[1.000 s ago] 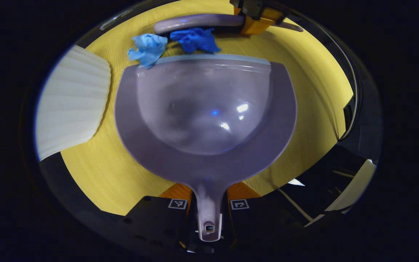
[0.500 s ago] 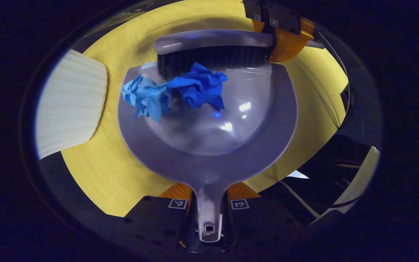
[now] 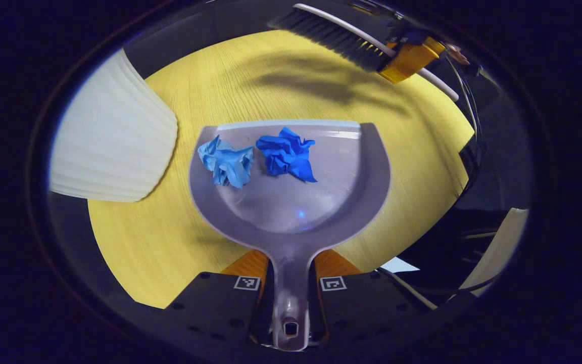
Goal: Pick up the small broom and dustpan from the desktop, sweep the trash into the dustpan with the broom, and then empty the trash into the garbage bin.
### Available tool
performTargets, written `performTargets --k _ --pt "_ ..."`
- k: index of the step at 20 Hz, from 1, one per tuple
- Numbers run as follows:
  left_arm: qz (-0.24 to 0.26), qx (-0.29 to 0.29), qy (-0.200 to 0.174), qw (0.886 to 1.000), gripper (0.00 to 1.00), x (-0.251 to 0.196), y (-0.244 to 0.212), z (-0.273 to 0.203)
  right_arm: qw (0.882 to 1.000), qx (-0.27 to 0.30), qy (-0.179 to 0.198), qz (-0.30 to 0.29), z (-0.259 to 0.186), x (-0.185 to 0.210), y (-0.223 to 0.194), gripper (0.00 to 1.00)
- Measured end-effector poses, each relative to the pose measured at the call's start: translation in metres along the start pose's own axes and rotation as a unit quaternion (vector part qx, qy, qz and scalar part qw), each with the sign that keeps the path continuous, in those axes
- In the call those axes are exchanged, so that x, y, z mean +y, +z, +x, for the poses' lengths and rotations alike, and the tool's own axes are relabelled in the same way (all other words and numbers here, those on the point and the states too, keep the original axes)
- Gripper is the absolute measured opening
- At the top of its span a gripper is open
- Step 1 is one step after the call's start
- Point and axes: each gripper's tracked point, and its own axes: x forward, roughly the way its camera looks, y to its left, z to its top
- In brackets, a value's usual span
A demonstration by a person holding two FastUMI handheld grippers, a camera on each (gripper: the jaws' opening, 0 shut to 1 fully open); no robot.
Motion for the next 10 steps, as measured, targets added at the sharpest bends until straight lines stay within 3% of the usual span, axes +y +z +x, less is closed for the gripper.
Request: performTargets --k 3,7,10 --pt "-0.011 -0.069 -0.001 0.998 0.27 -0.008 0.016 -0.025 0.992 -0.111 -0.002 0.056 0.001 -0.002 -0.018 0.12" --pt "-0.019 -0.182 0.005 0.983 0.26 -0.015 0.043 -0.066 0.958 -0.254 -0.013 0.132 -0.001 -0.013 -0.034 0.12" --pt "-0.028 -0.264 0.017 0.964 0.27 -0.012 0.059 -0.102 0.937 -0.314 -0.023 0.152 0.024 -0.017 -0.056 0.12"
